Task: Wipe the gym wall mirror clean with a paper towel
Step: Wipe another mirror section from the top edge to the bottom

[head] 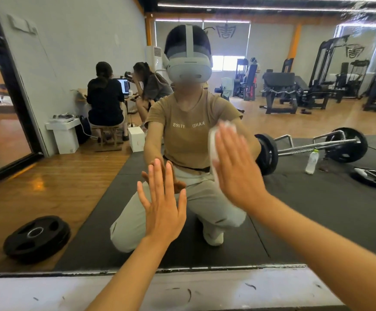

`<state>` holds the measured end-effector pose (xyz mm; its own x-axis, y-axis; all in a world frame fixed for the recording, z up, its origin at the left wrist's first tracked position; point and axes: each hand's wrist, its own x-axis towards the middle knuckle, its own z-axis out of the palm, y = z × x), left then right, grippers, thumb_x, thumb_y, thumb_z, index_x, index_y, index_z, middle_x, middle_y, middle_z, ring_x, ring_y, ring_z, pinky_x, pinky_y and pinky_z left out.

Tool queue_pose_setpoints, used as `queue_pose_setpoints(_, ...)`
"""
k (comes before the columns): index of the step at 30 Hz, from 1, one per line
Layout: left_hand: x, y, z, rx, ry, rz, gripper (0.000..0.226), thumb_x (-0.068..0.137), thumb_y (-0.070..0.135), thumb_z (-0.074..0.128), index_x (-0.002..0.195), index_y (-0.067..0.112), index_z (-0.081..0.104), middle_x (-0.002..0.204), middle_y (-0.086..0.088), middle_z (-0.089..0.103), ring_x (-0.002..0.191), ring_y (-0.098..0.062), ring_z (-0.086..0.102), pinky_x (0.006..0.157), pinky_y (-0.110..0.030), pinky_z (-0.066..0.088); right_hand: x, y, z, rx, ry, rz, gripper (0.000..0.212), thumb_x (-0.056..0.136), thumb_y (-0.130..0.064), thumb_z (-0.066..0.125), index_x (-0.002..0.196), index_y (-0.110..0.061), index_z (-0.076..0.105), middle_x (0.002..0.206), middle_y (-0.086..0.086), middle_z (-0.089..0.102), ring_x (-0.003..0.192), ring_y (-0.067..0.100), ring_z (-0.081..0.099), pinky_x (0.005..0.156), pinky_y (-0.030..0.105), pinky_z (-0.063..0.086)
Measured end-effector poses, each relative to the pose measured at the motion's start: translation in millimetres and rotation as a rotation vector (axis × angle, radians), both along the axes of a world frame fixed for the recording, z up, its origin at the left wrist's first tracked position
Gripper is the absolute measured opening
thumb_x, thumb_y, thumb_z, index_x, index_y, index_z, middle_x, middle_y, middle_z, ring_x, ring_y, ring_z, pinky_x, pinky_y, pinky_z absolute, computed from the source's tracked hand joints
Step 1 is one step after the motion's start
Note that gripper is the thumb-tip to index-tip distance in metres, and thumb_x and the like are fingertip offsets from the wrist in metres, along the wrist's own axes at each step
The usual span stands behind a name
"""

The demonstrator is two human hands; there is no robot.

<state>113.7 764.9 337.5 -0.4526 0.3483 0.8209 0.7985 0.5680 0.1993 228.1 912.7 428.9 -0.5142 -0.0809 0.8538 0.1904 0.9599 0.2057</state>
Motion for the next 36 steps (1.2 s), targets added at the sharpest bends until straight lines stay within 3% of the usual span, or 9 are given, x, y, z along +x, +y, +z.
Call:
queue_pose_setpoints(4,-1,4,-1,-0.012,0.010,0.009,0.077,0.101,0.045,0.033,0.160,0.010,-0.002,0.168,-0.011,-0.004,0.155,-0.025,-0.002,0.122,-0.049,-0.010,-10,7,78,-0.096,0.189,-0.020,0.057,0.106,-0.021,0.035,0.153,0.008,0.021,0.162,0.025,0.018,0.151,0.040,0.013,0.125,0.051,0.011)
queue_pose_setpoints(7,0,6,-1,-0.005,0.011,0.013,0.077,0.101,0.045,0.032,0.160,0.009,-0.003,0.168,-0.012,-0.003,0.155,-0.027,-0.001,0.122,-0.048,-0.010,-14,5,58,-0.087,0.268,0.027,0.055,0.102,-0.007,0.045,0.152,0.008,0.027,0.160,0.027,0.023,0.150,0.041,0.016,0.124,0.053,0.014)
queue_pose_setpoints(9,1,8,-1,0.005,0.009,-0.005,0.078,0.101,0.045,0.032,0.160,0.008,-0.004,0.168,-0.012,-0.004,0.155,-0.027,-0.003,0.122,-0.047,-0.011,-10,4,8,-0.027,0.144,0.070,0.064,0.094,0.002,0.050,0.153,0.005,0.027,0.161,0.025,0.021,0.152,0.038,0.013,0.125,0.049,0.009)
queue_pose_setpoints(14,4,10,0,0.027,-0.014,-0.019,0.077,0.101,0.045,0.032,0.159,0.006,-0.002,0.168,-0.011,-0.007,0.155,-0.025,-0.005,0.122,-0.043,-0.014,28,27,-124,0.393,-0.369,-0.063,0.100,0.076,-0.010,0.061,0.159,-0.007,0.005,0.166,0.013,0.007,0.154,0.028,-0.002,0.124,0.042,0.000)
queue_pose_setpoints(18,8,11,1,0.033,-0.016,-0.015,0.076,0.101,0.045,0.031,0.159,0.005,0.002,0.168,-0.012,-0.004,0.155,-0.025,-0.004,0.122,-0.042,-0.013,42,37,-139,0.443,-0.452,-0.082,0.087,0.077,-0.006,0.047,0.157,-0.006,0.013,0.164,0.010,0.019,0.152,0.026,0.001,0.122,0.039,0.004)
queue_pose_setpoints(23,14,11,-6,0.007,-0.015,-0.051,0.071,0.102,0.043,0.031,0.160,0.011,0.006,0.168,-0.012,-0.005,0.155,-0.027,-0.002,0.122,-0.044,-0.013,41,36,-113,0.268,-0.244,-0.118,0.071,0.086,0.008,0.025,0.156,-0.003,0.017,0.165,0.013,0.010,0.154,0.026,0.001,0.124,0.039,0.008)
queue_pose_setpoints(27,25,17,-31,-0.203,0.176,-0.139,0.070,0.101,0.039,0.035,0.161,0.017,0.008,0.168,-0.010,0.000,0.155,-0.026,0.004,0.122,-0.049,-0.004,41,39,-35,0.029,0.043,-0.146,0.061,0.095,0.001,0.037,0.154,0.002,0.024,0.163,0.018,0.016,0.153,0.029,0.011,0.126,0.042,0.007)
queue_pose_setpoints(31,30,26,-41,-0.207,0.130,-0.080,0.070,0.099,0.039,0.038,0.161,0.016,0.014,0.168,-0.011,0.002,0.155,-0.026,0.002,0.123,-0.046,-0.007,45,51,23,-0.177,0.267,-0.154,0.059,0.099,-0.006,0.048,0.153,0.005,0.026,0.162,0.021,0.020,0.152,0.035,0.016,0.126,0.045,0.007)
queue_pose_setpoints(36,30,33,-43,-0.200,0.134,-0.077,0.066,0.100,0.038,0.036,0.160,0.018,0.017,0.168,-0.011,-0.004,0.155,-0.027,-0.001,0.123,-0.047,-0.007,44,57,-35,-0.114,0.196,-0.044,0.062,0.095,-0.005,0.048,0.153,0.002,0.027,0.161,0.023,0.021,0.152,0.035,0.013,0.125,0.046,0.011)
